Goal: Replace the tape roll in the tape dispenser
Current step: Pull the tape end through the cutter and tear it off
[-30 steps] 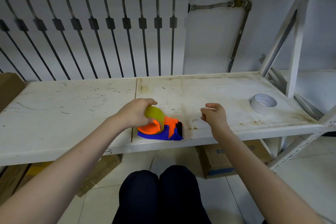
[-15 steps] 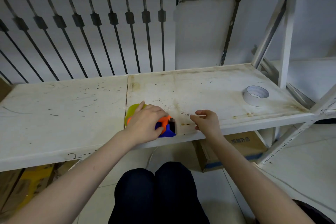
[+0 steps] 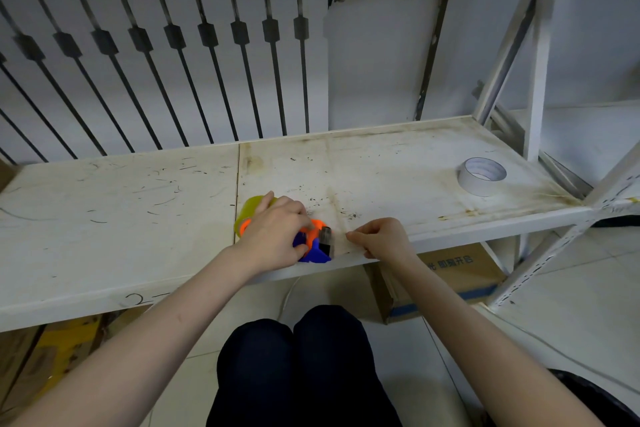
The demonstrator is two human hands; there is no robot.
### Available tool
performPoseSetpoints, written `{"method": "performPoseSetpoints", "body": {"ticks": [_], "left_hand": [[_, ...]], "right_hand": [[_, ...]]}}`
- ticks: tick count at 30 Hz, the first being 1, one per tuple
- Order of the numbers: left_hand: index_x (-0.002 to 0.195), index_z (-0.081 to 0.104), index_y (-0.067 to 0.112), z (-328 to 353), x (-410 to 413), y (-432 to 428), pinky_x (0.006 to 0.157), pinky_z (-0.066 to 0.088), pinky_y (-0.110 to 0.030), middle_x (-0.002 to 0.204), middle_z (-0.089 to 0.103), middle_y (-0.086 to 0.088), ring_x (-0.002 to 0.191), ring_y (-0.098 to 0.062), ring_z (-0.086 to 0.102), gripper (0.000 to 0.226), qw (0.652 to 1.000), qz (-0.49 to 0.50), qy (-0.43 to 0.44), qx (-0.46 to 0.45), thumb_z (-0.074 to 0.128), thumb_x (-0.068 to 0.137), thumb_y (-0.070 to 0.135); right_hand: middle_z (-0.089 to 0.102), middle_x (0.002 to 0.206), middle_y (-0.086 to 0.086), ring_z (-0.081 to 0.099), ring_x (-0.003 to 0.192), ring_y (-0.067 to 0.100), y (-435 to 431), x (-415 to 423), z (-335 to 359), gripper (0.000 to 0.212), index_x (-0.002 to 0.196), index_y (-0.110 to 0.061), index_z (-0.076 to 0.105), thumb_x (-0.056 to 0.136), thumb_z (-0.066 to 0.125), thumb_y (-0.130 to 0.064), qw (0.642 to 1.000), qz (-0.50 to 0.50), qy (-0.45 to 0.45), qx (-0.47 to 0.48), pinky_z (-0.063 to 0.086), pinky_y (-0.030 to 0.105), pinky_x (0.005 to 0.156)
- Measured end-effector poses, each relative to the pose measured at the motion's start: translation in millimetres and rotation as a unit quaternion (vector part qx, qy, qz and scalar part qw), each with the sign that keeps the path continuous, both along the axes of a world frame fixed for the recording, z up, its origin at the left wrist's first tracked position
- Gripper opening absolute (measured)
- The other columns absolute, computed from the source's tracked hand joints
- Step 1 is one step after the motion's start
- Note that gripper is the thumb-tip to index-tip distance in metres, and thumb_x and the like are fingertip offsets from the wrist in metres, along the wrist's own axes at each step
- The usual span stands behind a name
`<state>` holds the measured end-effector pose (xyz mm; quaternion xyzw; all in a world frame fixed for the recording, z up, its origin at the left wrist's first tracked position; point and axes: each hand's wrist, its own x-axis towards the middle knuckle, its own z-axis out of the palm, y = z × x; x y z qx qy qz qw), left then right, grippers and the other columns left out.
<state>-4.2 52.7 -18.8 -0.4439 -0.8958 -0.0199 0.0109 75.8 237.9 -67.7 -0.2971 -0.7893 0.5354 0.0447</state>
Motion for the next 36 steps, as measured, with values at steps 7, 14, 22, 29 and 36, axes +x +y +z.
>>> {"method": "performPoseSetpoints", "body": {"ticks": [7, 14, 22, 29, 36], "left_hand": [[0.105, 0.067, 0.029, 3, 0, 0, 0.116, 0.01, -0.045, 0.113, 0.058, 0.007, 0.12, -0.017, 0.043, 0.028, 1.0, -0.003, -0.005, -0.002, 0.06, 0.079, 0.036], [0.106, 0.068, 0.027, 3, 0, 3, 0.116, 0.01, -0.047, 0.117, 0.056, 0.005, 0.122, -0.018, 0.041, 0.029, 0.999, -0.006, 0.007, -0.032, 0.06, 0.079, 0.034], [0.116, 0.061, 0.029, 1, 1, 1, 0.115, 0.01, -0.052, 0.127, 0.05, 0.002, 0.126, -0.021, 0.037, 0.035, 0.996, -0.032, 0.036, -0.081, 0.058, 0.081, 0.033], [0.117, 0.06, 0.026, 0, -1, 2, 0.114, 0.011, -0.053, 0.127, 0.049, 0.0, 0.125, -0.022, 0.038, 0.036, 0.991, -0.046, 0.057, -0.113, 0.055, 0.082, 0.034], [0.119, 0.058, 0.022, 0, 3, 3, 0.114, 0.012, -0.053, 0.131, 0.045, -0.004, 0.127, -0.024, 0.036, 0.037, 0.986, -0.05, 0.074, -0.138, 0.053, 0.083, 0.033]], "right_hand": [[0.065, 0.073, -0.003, 0.057, 0.057, 0.011, -3, 2, -5, 0.015, 0.08, -0.005, 0.072, 0.08, 0.072, -0.02, 1.0, 0.013, 0.0, -0.023, 0.052, 0.02, 0.053], [0.064, 0.076, -0.006, 0.06, 0.059, 0.013, -2, -2, -7, 0.015, 0.082, -0.003, 0.071, 0.082, 0.07, -0.018, 0.999, -0.001, 0.018, -0.027, 0.056, 0.025, 0.061], [0.066, 0.068, 0.001, 0.061, 0.055, 0.013, -8, -3, -15, 0.012, 0.08, -0.009, 0.069, 0.083, 0.068, -0.02, 0.997, -0.042, 0.063, 0.017, 0.059, 0.037, 0.07], [0.068, 0.072, 0.003, 0.064, 0.058, 0.014, -8, -3, -15, 0.014, 0.084, -0.006, 0.071, 0.084, 0.067, -0.021, 0.998, -0.018, 0.046, 0.037, 0.061, 0.039, 0.071], [0.066, 0.072, 0.003, 0.066, 0.073, 0.022, -12, -7, -16, 0.011, 0.08, -0.01, 0.068, 0.084, 0.066, -0.02, 0.989, -0.081, 0.111, 0.059, 0.059, 0.048, 0.074]]}}
